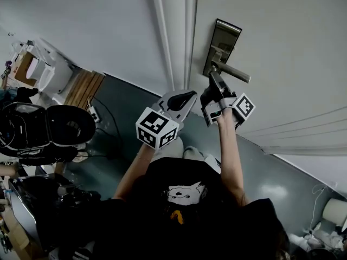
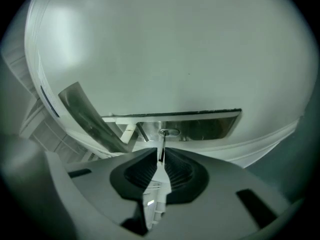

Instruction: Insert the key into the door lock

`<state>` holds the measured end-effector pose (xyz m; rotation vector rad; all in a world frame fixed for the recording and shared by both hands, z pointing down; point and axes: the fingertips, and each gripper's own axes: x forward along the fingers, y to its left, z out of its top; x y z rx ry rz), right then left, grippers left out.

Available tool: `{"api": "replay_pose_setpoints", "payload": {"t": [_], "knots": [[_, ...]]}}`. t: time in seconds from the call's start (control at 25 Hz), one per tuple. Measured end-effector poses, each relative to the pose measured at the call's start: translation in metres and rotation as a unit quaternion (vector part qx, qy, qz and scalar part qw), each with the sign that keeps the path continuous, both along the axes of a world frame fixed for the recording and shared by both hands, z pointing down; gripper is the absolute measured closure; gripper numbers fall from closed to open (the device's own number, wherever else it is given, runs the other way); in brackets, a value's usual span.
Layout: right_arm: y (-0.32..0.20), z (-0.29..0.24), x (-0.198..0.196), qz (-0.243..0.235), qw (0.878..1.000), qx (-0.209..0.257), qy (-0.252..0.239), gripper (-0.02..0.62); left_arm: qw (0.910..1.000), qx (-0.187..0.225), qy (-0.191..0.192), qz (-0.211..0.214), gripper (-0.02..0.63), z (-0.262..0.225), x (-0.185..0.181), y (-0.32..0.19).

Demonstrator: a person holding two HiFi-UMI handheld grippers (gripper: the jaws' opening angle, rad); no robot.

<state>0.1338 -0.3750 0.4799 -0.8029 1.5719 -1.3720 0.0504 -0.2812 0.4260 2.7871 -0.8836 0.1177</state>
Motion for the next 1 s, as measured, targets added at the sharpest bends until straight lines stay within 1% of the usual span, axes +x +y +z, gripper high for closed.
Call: {"api": "replay_pose_setpoints", "payload": {"t": [0.12,0.28,0.52,0.68,0.84,1.0], "knots": [[0.007,0.007,0.004,-0.002,0.999,-0.014,0.033,0.560,1.0000,-0.010,-0.001,0.001,0.597,0.001,0.005,-0.001],[0.024,0.008,0.002,-0.009,0.999,-0.027,0.044,0.560,0.9998,-0.020,0.000,-0.001,0.597,-0.004,0.005,0.003],[0.052,0.011,-0.004,-0.036,0.994,-0.030,0.096,0.561,0.9995,-0.030,-0.002,-0.013,0.597,-0.007,0.006,0.010],[0.065,0.009,-0.003,-0.040,0.993,-0.037,0.106,0.560,0.9992,-0.035,-0.006,-0.017,0.597,-0.010,0.008,0.019],[0.079,-0.001,-0.006,-0.048,0.993,-0.030,0.104,0.560,0.9992,-0.035,-0.009,-0.019,0.597,-0.017,0.009,0.027],[0.093,-0.004,-0.008,-0.060,0.989,-0.018,0.135,0.561,0.9989,-0.041,-0.016,-0.018,0.597,-0.016,0.012,0.033]]}}
